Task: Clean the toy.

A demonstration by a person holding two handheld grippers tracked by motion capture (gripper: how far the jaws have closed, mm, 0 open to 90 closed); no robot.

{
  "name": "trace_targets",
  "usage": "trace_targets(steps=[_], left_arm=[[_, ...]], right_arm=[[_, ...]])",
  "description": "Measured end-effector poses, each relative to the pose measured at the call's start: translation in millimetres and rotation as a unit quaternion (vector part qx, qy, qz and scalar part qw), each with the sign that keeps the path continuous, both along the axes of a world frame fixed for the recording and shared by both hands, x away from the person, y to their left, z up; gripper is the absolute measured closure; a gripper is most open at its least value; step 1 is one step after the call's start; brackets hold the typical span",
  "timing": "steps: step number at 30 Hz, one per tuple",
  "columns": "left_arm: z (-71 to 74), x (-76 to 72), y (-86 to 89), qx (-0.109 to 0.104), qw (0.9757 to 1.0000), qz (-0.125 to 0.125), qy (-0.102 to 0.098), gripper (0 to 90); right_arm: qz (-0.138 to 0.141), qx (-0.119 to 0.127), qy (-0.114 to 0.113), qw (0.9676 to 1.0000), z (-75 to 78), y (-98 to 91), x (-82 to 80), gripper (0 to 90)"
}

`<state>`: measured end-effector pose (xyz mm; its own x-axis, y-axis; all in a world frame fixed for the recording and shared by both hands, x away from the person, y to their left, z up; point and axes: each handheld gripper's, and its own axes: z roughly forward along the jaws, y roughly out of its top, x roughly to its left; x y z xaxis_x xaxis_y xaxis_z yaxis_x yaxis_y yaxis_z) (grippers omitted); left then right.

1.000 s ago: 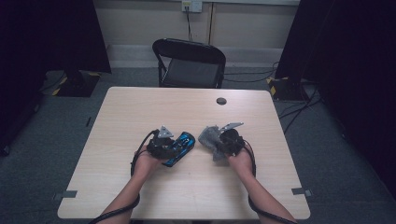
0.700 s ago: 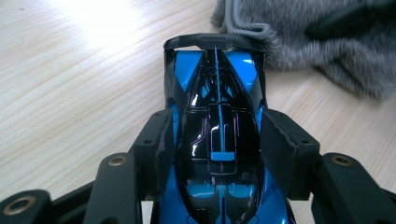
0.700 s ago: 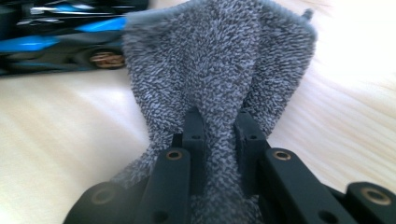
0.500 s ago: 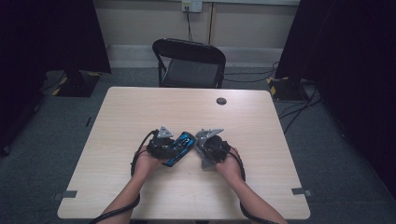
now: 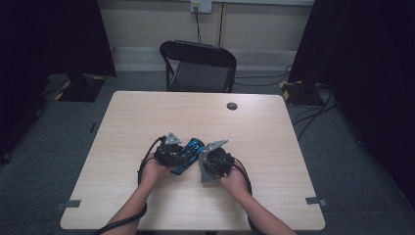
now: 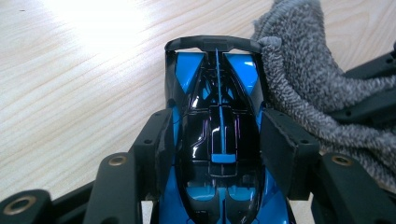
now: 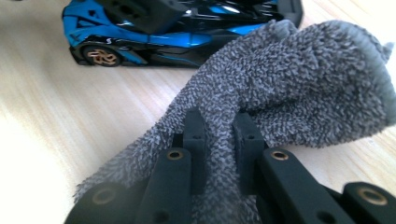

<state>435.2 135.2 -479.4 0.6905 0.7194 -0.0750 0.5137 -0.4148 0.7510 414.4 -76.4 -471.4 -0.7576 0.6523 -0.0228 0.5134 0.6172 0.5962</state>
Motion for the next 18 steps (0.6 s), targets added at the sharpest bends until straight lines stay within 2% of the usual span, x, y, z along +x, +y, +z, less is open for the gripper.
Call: trace_targets(steps=[5,15,18], left_arm=[[-0.2,-0.2,0.3,0.0,1.0,0.001,-0.001,46.0],[0.5,1.1,-1.5,0.001,1.0,0.003,0.002,46.1],[-0.3,0.2,-1.3,-0.002,1.0,0.007,0.0,46.1]], right_arm=[[0.012,0.017,0.013,0.9997,-0.1,6.9,-6.9,79.1],[0.042,0.034,0.018,0.9984,-1.9,21.4,-17.7,79.1],[0.042,0.038,0.022,0.9982,-2.0,22.7,-19.4,79.1]])
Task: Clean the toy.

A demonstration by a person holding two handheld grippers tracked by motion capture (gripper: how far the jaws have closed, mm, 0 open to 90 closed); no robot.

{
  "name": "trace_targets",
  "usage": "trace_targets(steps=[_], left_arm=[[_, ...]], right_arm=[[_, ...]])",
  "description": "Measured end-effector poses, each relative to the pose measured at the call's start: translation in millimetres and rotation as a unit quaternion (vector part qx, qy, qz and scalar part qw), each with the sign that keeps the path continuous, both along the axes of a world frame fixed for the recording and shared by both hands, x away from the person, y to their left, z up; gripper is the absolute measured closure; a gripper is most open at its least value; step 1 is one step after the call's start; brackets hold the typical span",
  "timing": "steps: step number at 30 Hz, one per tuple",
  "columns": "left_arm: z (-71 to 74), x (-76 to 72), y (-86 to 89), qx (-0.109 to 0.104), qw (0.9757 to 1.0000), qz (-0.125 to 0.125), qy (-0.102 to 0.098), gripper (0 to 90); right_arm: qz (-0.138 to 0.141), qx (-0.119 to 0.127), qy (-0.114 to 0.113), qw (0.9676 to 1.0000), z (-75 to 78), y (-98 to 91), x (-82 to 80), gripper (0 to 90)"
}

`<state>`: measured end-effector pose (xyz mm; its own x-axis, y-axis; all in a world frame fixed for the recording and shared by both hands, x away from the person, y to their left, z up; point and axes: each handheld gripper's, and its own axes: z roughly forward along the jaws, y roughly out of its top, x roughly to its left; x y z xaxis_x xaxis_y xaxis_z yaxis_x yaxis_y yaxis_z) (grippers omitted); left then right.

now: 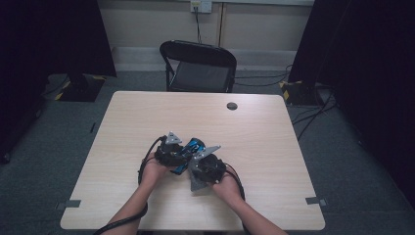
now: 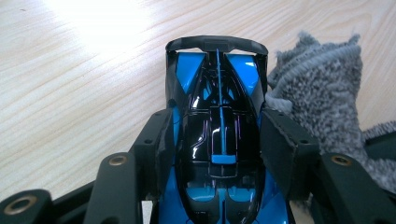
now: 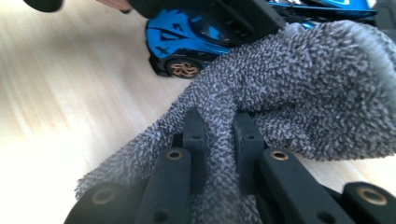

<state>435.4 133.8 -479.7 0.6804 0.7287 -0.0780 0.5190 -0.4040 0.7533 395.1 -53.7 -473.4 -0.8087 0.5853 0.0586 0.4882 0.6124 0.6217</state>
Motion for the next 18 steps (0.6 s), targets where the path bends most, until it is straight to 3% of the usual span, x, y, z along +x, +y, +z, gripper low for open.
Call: trace_targets(steps=[8,18], left_arm=[[0.4,0.8,-0.8,0.001,1.0,0.0,0.003,46.2],[-0.6,0.1,-0.4,-0.004,1.0,0.002,0.0,46.2]], right_arm=[[-0.002,0.016,0.015,0.9998,-0.6,2.8,-5.2,79.0],[0.01,0.008,0.01,0.9999,-0.2,7.6,-9.5,79.0]])
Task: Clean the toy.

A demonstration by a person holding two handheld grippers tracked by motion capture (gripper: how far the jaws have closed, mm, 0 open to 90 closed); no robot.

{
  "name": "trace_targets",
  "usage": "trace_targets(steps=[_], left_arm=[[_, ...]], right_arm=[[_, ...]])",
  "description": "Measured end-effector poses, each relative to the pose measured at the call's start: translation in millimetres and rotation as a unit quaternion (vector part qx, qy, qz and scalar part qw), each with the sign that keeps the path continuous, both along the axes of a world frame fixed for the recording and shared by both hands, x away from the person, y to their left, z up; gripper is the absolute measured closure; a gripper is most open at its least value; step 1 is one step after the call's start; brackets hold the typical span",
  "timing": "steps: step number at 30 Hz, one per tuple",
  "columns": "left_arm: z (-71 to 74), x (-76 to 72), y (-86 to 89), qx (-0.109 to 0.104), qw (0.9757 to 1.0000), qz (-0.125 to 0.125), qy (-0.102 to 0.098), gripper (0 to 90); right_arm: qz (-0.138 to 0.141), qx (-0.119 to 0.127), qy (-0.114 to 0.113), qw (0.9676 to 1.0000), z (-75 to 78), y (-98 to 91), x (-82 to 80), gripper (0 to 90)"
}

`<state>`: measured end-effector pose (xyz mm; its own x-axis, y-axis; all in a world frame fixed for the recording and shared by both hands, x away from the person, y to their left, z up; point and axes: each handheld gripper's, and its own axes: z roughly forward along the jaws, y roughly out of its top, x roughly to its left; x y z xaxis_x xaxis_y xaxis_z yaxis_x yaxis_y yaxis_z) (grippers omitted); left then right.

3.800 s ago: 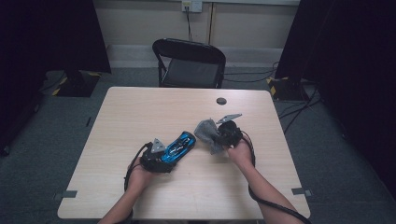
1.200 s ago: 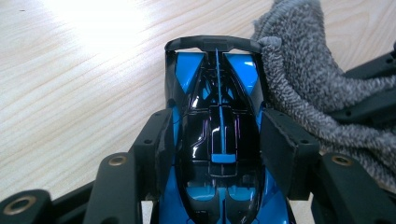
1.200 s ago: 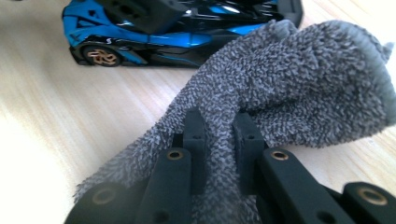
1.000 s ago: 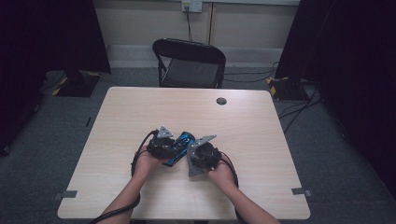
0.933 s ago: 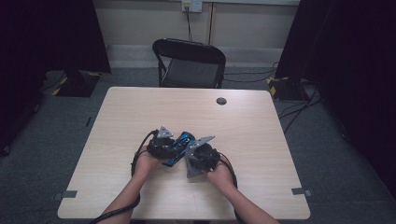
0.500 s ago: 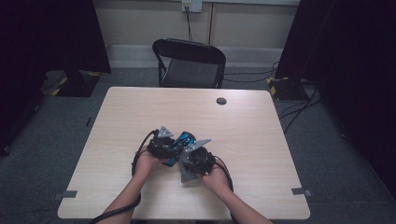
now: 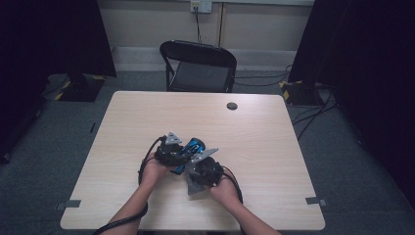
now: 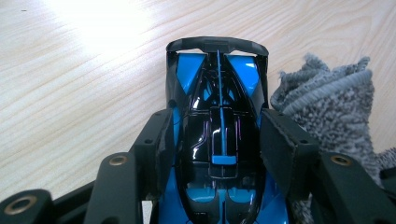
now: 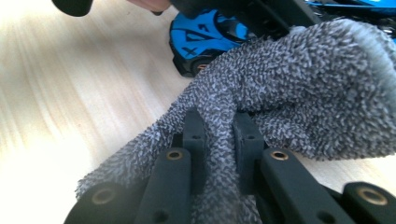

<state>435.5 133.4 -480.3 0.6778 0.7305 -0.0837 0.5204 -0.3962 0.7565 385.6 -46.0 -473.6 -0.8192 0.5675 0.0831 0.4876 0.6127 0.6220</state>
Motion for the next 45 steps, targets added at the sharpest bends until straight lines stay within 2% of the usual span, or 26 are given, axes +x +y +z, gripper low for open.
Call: trace_targets(steps=[8,15,22,27,33,34,39,45], left_arm=[[-0.8,-1.7,0.0,-0.001,1.0,0.004,-0.005,46.3],[-0.7,-2.1,0.3,0.002,1.0,0.005,-0.007,46.4],[-0.2,-2.1,0.0,0.005,0.9999,0.005,-0.008,46.5],[-0.3,-2.2,-0.2,0.004,1.0,0.006,-0.007,46.5],[-0.4,-2.2,0.0,0.004,0.9999,0.005,-0.008,46.5],[-0.5,-2.4,-0.3,0.003,1.0,0.006,-0.007,46.5],[-0.7,-2.6,-0.3,0.001,0.9999,0.007,-0.007,46.4],[-0.7,-2.7,-0.3,0.001,1.0,0.007,-0.007,46.5]], right_arm=[[0.012,0.003,0.006,0.9999,0.2,4.6,-3.8,79.0],[0.039,0.006,0.011,0.9992,0.5,12.5,-11.3,79.0],[0.053,0.018,0.019,0.9982,0.1,10.3,-12.5,79.1],[0.064,0.016,0.026,0.9975,2.2,8.3,-13.6,79.0],[0.081,0.019,0.034,0.9959,6.8,-0.8,-16.0,78.9],[0.089,0.019,0.029,0.9955,9.1,-5.3,-16.0,78.9],[0.085,0.029,0.028,0.9955,18.4,-16.7,-12.9,78.8],[0.074,0.025,0.024,0.9967,28.8,-33.4,-6.2,78.9]])
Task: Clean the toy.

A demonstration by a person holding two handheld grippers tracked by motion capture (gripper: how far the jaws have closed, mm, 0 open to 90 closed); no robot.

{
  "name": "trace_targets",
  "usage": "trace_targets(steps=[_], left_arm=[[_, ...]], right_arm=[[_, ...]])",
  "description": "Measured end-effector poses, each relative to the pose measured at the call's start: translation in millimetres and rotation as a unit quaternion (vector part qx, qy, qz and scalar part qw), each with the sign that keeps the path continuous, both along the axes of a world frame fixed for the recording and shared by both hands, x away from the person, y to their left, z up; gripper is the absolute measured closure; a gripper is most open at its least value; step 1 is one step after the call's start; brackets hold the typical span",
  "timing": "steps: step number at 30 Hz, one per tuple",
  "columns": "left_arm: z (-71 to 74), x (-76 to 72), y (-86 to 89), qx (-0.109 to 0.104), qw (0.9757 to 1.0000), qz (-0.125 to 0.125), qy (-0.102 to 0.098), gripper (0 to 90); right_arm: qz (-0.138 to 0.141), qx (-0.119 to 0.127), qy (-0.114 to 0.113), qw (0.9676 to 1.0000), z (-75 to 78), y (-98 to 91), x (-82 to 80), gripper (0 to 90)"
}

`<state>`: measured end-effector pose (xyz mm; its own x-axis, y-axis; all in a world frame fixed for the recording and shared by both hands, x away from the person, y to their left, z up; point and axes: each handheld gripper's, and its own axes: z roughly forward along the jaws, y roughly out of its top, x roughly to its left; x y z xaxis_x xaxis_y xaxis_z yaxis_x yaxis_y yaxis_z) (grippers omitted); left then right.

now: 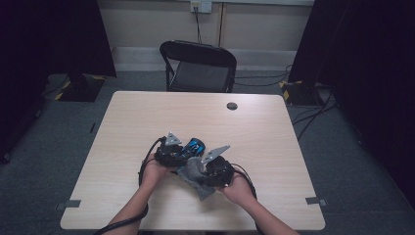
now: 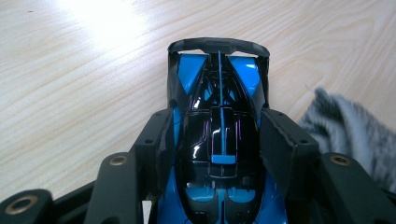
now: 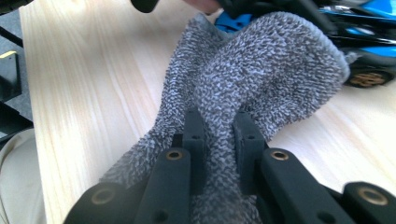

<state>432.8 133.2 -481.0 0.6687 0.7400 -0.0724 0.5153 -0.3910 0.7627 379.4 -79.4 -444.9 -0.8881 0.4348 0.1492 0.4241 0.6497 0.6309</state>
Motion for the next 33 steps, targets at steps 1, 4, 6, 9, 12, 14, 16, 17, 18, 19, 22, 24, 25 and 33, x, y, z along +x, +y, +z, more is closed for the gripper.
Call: trace_targets(steps=[1,4,6,9,12,14,16,17,18,19,22,24,25,33], left_arm=[[0.0,0.0,0.0,0.0,1.0,0.0,0.0,46.5],[0.0,0.0,0.1,0.001,1.0,0.0,0.0,46.5],[0.0,-0.1,0.1,0.001,1.0,0.0,0.0,46.5],[0.0,0.0,0.1,0.001,1.0,0.0,0.0,46.5],[0.0,-0.1,0.1,0.001,1.0,-0.001,0.0,46.5],[0.0,-0.2,0.0,0.001,1.0,0.0,0.0,46.5],[-0.1,-0.1,0.0,0.0,1.0,0.0,0.0,46.5],[-0.1,-0.1,0.0,0.0,1.0,0.0,0.0,46.5],[0.0,-0.2,-0.1,0.001,1.0,0.0,0.0,46.5],[0.0,-0.2,-0.1,0.001,1.0,0.0,0.0,46.5],[-0.2,-0.3,-0.2,0.0,1.0,0.001,0.0,46.5],[-0.1,-0.2,-0.1,0.0,1.0,0.001,0.0,46.5],[-0.1,-0.2,-0.1,0.0,1.0,0.001,0.0,46.5],[-0.1,-0.1,0.0,0.001,1.0,0.0,0.0,46.5]], right_arm=[[0.0,0.0,0.0,1.0,0.0,0.0,0.0,78.9],[-0.004,-0.002,-0.002,1.0,3.7,-8.0,3.2,78.9],[-0.007,-0.006,-0.004,0.9999,6.8,-14.8,5.5,78.9],[-0.014,-0.012,-0.008,0.9998,10.4,-25.1,7.5,78.9],[-0.031,-0.013,-0.013,0.9994,13.8,-37.5,11.4,78.9],[-0.058,-0.01,-0.023,0.998,17.3,-48.8,17.0,78.8],[-0.079,-0.007,-0.027,0.9965,18.9,-54.9,21.7,78.8],[-0.079,-0.007,-0.027,0.9965,18.9,-54.9,21.7,78.8],[-0.108,-0.003,-0.033,0.9936,19.3,-62.0,29.4,78.7],[-0.108,-0.003,-0.033,0.9936,19.3,-62.0,29.4,78.7],[-0.142,-0.003,-0.038,0.9891,14.1,-69.1,41.1,78.6],[-0.152,-0.004,-0.038,0.9876,12.0,-70.0,43.9,78.6],[-0.161,-0.006,-0.039,0.9862,9.6,-70.5,46.5,78.5],[-0.199,-0.014,-0.032,0.9793,-7.9,-62.9,62.0,78.3]])
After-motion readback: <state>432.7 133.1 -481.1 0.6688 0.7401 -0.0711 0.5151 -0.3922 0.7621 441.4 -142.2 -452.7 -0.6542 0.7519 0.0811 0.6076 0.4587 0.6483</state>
